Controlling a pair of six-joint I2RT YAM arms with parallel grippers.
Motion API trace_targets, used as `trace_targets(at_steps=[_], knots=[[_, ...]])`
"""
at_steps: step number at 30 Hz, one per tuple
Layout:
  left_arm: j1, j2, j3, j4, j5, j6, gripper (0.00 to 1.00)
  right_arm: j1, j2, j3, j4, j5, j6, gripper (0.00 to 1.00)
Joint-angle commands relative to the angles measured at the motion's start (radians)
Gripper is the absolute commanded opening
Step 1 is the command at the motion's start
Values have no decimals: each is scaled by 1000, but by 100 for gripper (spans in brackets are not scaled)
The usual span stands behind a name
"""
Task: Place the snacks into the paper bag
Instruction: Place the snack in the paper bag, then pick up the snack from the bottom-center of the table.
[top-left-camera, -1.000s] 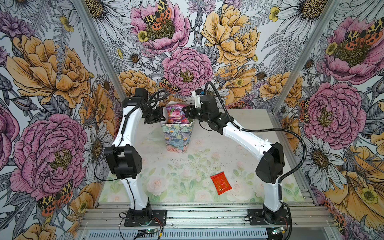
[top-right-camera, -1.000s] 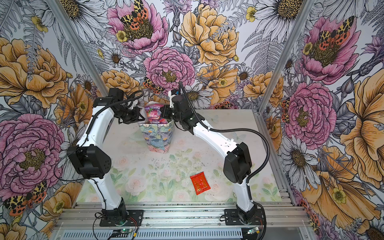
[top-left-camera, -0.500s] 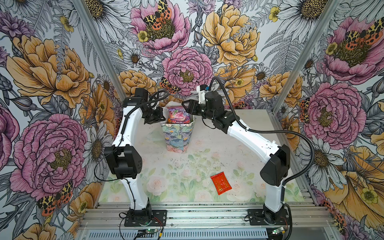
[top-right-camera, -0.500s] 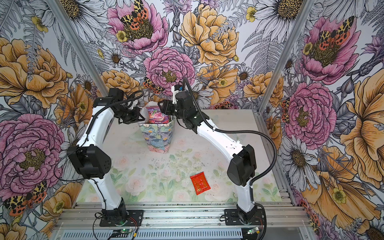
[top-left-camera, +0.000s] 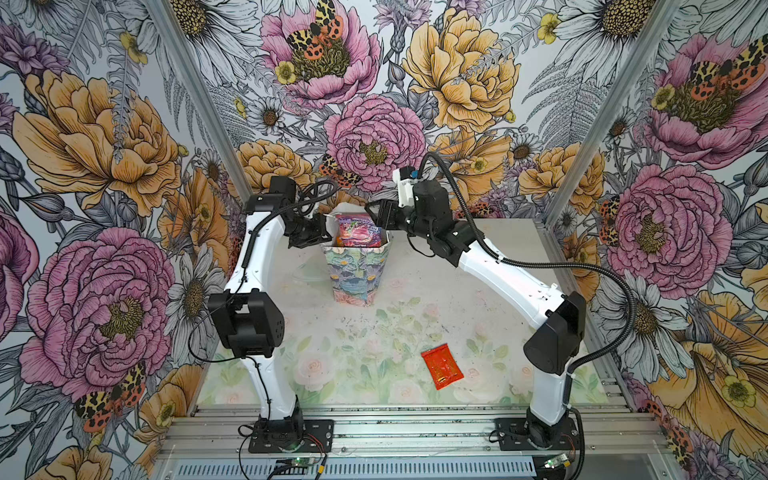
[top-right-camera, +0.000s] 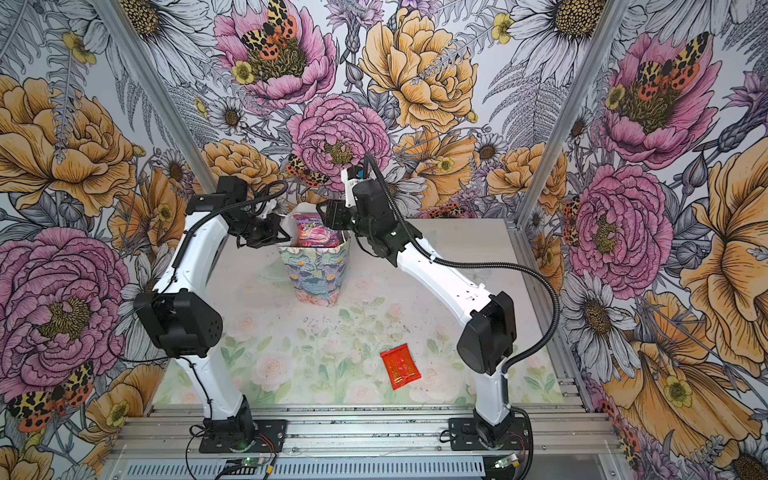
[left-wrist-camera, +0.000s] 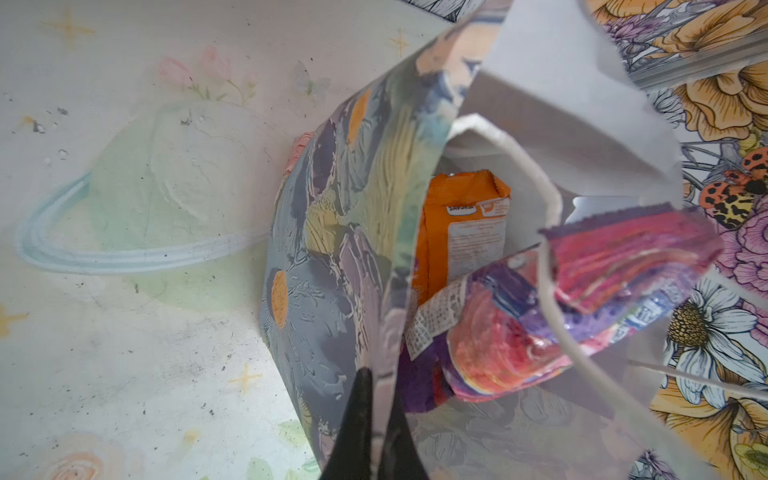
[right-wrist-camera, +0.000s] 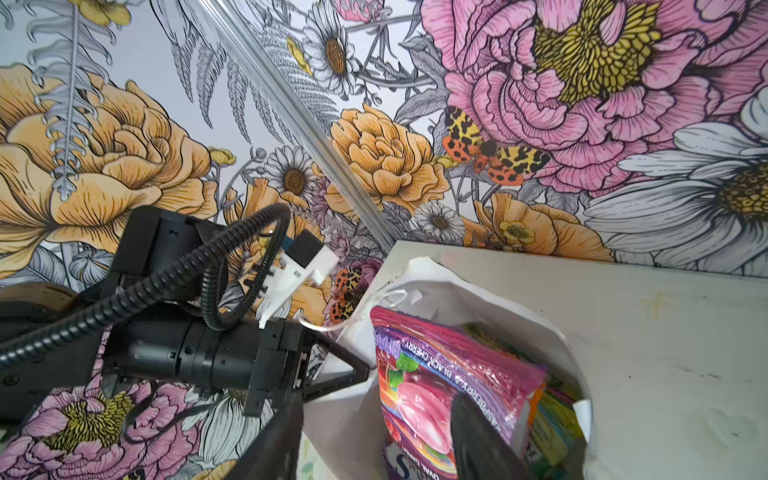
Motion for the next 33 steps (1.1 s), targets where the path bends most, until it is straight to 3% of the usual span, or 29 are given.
trace_targets(at_steps=[1, 8, 23, 28, 33], knots=[[14, -54, 5, 51, 133, -10, 0, -4, -1, 58, -89, -16, -56, 58], [17, -58, -7, 77, 214, -19, 0, -3, -8, 43, -144, 11, -89, 58], [20, -44, -21, 78, 162, -28, 0, 3, -70, 47, -185, 7, -144, 58], [20, -45, -23, 78, 139, -28, 0, -13, -217, -88, -185, 30, -168, 59], [20, -45, -23, 78, 126, -29, 0, -29, -411, -397, -200, 108, -160, 64]])
